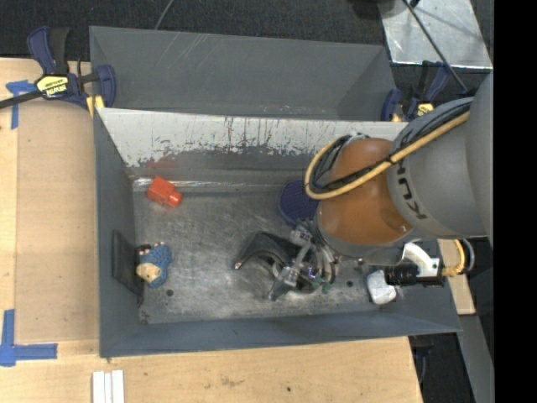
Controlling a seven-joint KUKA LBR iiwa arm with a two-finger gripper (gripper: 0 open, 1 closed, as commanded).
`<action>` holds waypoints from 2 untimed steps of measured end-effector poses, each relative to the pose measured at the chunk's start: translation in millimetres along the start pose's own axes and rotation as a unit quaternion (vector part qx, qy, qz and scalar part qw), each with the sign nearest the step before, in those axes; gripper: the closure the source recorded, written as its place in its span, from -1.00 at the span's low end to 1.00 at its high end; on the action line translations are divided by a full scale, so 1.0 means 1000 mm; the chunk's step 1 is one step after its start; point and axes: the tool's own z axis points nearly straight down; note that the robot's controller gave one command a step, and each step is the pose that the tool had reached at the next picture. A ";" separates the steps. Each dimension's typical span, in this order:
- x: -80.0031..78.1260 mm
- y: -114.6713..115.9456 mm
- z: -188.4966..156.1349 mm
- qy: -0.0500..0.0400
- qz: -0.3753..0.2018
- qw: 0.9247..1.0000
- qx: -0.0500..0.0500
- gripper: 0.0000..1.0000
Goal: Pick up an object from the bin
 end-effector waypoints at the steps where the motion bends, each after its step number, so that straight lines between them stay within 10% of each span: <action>1: -0.009 0.019 0.026 -0.005 0.150 0.989 -0.003 -1.00; 2: -0.012 0.019 0.024 -0.001 0.149 0.989 -0.001 -1.00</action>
Offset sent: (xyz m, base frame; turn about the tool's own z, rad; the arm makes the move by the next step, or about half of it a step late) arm 0.0128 0.0133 -0.0307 0.3035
